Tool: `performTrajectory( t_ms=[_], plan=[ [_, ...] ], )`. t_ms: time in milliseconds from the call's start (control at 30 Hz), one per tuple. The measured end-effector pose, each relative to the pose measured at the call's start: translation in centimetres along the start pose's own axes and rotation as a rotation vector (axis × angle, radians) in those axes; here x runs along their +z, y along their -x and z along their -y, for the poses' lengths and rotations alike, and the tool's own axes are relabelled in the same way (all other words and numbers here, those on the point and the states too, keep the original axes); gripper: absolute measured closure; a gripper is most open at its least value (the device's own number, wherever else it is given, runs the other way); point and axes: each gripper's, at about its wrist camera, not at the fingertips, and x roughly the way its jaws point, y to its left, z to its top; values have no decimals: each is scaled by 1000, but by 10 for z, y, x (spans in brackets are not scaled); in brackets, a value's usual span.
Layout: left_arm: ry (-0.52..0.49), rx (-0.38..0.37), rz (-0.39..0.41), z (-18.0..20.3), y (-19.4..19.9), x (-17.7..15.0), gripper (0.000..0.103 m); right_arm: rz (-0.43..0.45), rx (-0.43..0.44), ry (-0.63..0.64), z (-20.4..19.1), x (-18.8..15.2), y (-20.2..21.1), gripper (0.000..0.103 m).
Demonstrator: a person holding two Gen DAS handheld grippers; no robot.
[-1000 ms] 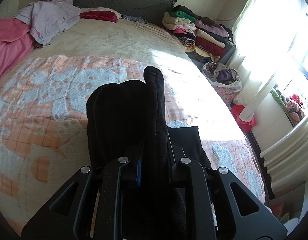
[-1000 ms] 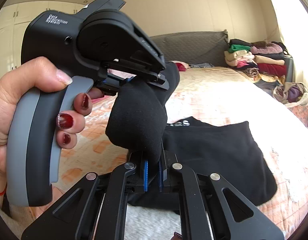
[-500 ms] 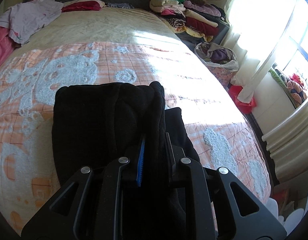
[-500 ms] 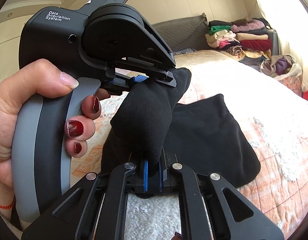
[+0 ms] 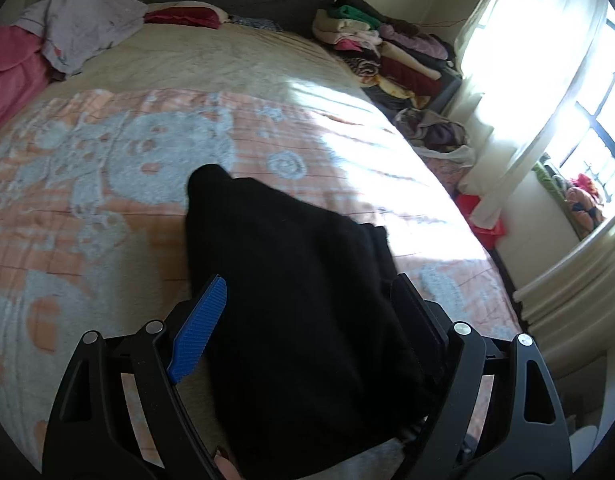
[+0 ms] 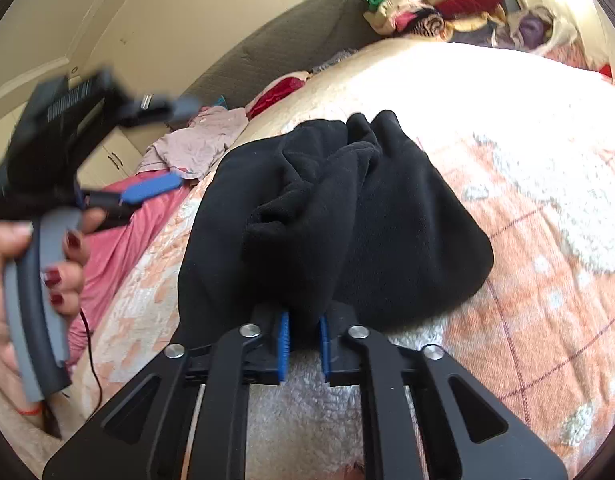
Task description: Fold small clothes
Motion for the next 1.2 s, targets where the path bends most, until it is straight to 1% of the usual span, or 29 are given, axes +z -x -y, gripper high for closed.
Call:
performTrajectory(
  t_ms=[67,100,133,167,200,267,300,333,367,467,500,533,567,600,633,667,733,800,900,1000,1033,1133,1167,1200],
  plan=[
    [17,45,-28,-22,-6,-10,26,7,8,-19,0,6,4,73],
    [28,58,-45,-29,-12,-16,26,7,13,-19,-1,9,6,60],
    [45,71,-71,-38,-19,-21,26,5,27,-17,-3,15,8,41],
    [57,75,-96,-43,-27,-27,26,11,36,-14,-4,21,9,36],
    [63,69,-112,-45,-33,-31,26,16,38,-6,-7,28,10,34],
    [65,60,-114,-46,-38,-38,26,-15,31,15,-11,42,3,23],
    [62,53,-111,-44,-36,-39,26,-29,9,14,-10,49,-2,20],
    [56,51,-107,-43,-34,-39,26,-42,-14,14,-9,56,-7,20],
    [49,53,-105,-42,-33,-39,26,-62,-14,18,-8,62,-14,20],
    [39,54,-103,-42,-30,-39,26,-140,11,-10,-2,75,-38,20],
    [39,51,-104,-42,-30,-39,26,-154,15,-25,1,77,-44,20],
    [37,50,-104,-43,-30,-39,26,-167,17,-31,2,78,-49,26],
    [34,51,-104,-43,-30,-39,26,-171,10,-34,3,78,-51,34],
    [30,53,-103,-43,-30,-39,26,-175,1,-33,4,80,-54,55],
    [27,52,-101,-43,-30,-39,26,-177,13,-29,3,78,-53,72],
    [23,51,-100,-42,-30,-38,26,-171,22,-18,1,78,-52,75],
    [11,56,-97,-39,-29,-38,26,-144,2,48,-8,81,-46,81],
    [2,50,-96,-36,-28,-37,26,-104,-15,130,-21,86,-36,83],
    [-14,34,-93,-32,-26,-36,26,-58,-64,233,-32,95,-23,83],
    [-24,16,-93,-26,-24,-36,26,-31,-113,297,-31,100,-19,83],
    [-29,17,-96,-24,-25,-37,26,-36,-140,305,-28,101,-23,83],
    [-55,36,-114,-19,-32,-43,26,-96,-198,292,-10,95,-41,83],
    [-57,36,-121,-19,-34,-45,26,-112,-207,277,-4,92,-45,82],
    [-57,38,-126,-18,-36,-47,26,-114,-207,258,3,89,-46,79]
  ],
)
